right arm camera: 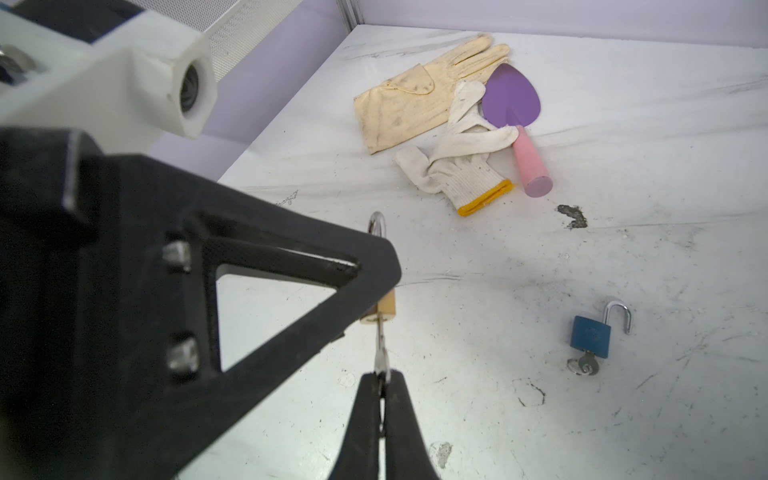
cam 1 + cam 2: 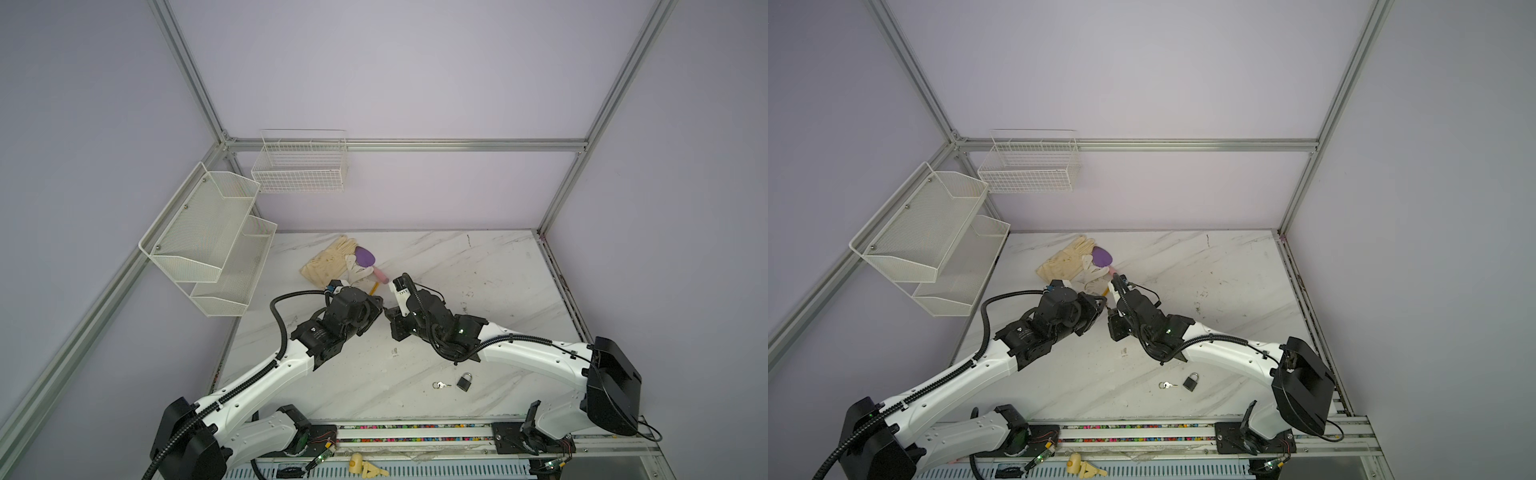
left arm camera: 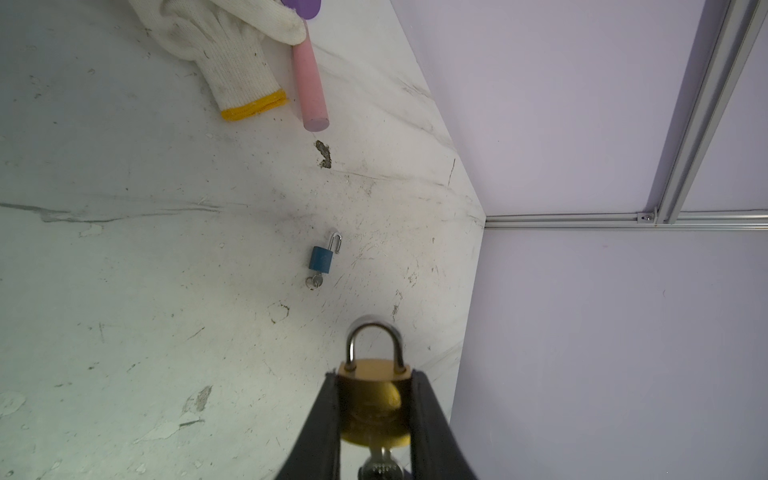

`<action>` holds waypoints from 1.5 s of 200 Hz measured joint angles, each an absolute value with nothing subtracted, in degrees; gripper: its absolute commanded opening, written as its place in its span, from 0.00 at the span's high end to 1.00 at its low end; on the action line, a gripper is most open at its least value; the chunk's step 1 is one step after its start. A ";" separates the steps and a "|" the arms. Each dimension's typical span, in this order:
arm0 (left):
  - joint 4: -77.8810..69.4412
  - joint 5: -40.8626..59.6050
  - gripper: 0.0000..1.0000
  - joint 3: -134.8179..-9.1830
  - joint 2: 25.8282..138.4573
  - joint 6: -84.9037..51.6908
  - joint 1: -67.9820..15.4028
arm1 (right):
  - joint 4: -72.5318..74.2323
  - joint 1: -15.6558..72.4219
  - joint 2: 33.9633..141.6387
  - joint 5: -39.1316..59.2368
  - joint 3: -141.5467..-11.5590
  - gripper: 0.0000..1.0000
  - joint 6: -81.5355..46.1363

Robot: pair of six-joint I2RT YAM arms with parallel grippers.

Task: Unlock with the key
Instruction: 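Bring the silver key in the right gripper to the padlock's keyhole, then push the silver key up into the padlock keyhole with the right gripper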

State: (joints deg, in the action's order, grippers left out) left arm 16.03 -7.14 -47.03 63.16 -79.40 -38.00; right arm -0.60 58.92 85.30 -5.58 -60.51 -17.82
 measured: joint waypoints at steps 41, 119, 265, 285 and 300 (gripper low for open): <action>14.15 -4.14 1.00 -47.03 62.96 -80.58 -37.87 | 1.98 58.89 83.83 -5.43 -58.94 1.00 -15.33; 13.50 -5.58 1.00 -47.03 59.94 -81.89 -37.98 | 5.96 55.27 82.85 4.05 -58.92 1.00 -22.65; 14.61 -7.57 1.00 -47.05 57.87 -78.08 -39.24 | 6.57 52.58 80.20 11.66 -57.08 0.76 -35.44; 18.98 -7.68 1.00 -47.05 58.08 -74.06 -39.44 | 3.75 52.69 78.67 9.17 -57.43 0.65 -32.27; 22.31 -7.77 1.00 -47.55 58.28 -70.41 -39.40 | 1.91 52.64 76.69 7.66 -57.43 0.59 -30.26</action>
